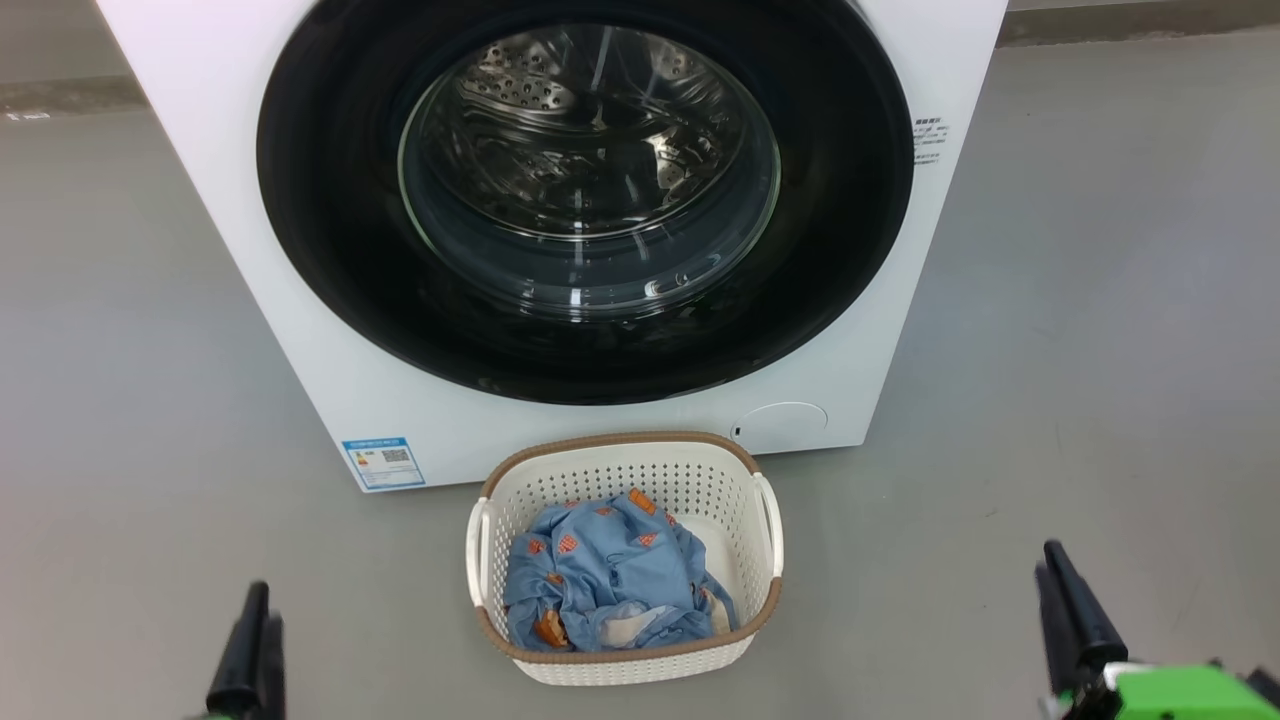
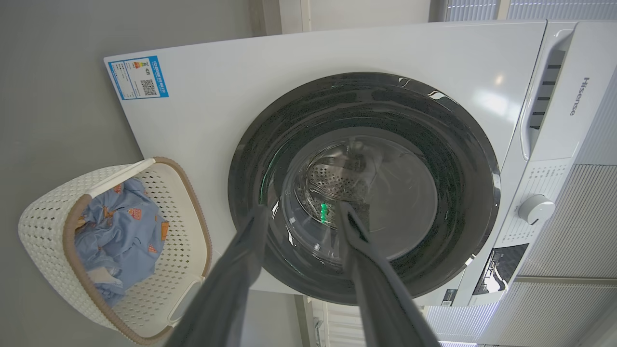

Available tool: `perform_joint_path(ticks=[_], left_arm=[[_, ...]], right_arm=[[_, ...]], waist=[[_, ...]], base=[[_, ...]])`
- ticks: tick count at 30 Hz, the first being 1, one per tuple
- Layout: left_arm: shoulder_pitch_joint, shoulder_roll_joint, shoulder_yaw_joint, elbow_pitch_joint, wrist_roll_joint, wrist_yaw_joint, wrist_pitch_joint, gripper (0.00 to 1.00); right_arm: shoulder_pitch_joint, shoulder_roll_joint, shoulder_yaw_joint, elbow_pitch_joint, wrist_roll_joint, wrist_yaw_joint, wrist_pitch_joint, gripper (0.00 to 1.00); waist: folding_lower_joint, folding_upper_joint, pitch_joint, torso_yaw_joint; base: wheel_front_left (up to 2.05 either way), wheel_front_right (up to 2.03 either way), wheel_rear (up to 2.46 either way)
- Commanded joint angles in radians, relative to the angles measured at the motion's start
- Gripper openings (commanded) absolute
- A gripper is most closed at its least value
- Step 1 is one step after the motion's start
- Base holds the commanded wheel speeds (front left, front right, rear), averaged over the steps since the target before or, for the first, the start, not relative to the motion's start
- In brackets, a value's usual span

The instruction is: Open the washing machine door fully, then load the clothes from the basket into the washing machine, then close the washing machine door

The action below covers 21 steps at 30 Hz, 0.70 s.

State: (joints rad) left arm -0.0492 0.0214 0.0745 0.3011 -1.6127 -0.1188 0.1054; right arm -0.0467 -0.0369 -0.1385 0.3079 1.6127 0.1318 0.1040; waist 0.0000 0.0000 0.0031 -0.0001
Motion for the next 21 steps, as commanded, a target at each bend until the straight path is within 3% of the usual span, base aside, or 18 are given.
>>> perform_joint_path(ticks=[1, 9, 13, 21], left_arm=[[0.007, -0.002, -0.001, 0.008, 0.0, 0.0, 0.0, 1.0], [0.012, -0.004, -0.013, 0.012, 0.001, -0.001, -0.022, 1.0], [0.014, -0.002, -0.017, 0.009, 0.003, -0.001, -0.033, 1.0], [0.014, 0.0, -0.021, 0.003, 0.018, -0.002, -0.054, 1.0]], right_arm=[[0.007, 0.003, 0.0, 0.008, 0.0, 0.0, 0.0, 1.0], [0.012, 0.004, 0.008, 0.008, -0.009, 0.0, -0.021, 1.0], [0.015, 0.004, 0.013, 0.002, -0.018, 0.0, -0.033, 1.0], [0.014, 0.003, 0.018, -0.011, -0.051, 0.0, -0.054, 1.0]], waist=[[0.0, 0.0, 0.0, 0.0], [0.0023, 0.0, -0.001, 0.0], [0.0002, 0.0, 0.001, 0.001], [0.0001, 0.0, 0.002, 0.002]], base=[[0.0, 0.0, 0.0], [0.0, 0.0, 0.0], [0.0, 0.0, 0.0], [0.0, 0.0, 0.0]])
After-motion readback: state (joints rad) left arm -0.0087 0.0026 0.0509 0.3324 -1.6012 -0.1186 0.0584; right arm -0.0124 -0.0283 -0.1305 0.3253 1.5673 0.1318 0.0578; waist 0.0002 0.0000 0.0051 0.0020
